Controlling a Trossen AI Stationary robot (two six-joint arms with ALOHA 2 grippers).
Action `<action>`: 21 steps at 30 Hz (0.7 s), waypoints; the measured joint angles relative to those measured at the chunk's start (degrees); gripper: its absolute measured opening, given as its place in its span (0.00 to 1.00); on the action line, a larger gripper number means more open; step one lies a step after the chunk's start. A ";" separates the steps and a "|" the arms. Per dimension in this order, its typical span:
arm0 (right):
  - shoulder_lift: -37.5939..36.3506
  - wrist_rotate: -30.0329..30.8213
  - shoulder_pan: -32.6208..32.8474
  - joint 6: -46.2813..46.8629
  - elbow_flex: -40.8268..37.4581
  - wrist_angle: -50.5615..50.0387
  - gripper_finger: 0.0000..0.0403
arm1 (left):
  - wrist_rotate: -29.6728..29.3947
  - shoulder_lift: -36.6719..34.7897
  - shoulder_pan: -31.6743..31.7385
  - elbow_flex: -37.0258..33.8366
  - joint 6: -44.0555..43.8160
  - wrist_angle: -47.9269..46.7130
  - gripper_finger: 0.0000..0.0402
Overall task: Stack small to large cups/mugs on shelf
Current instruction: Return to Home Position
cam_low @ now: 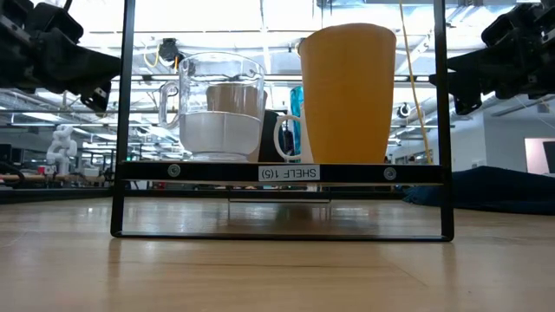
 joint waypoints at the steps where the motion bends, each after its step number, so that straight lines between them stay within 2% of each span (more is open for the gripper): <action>1: 0.00 0.01 0.00 0.00 0.00 0.00 0.44 | 0.04 0.00 0.00 0.00 -0.54 0.00 0.12; 21: 0.00 0.00 0.00 0.00 0.00 -0.07 0.44 | 0.07 0.00 0.15 -0.04 -0.59 0.11 0.12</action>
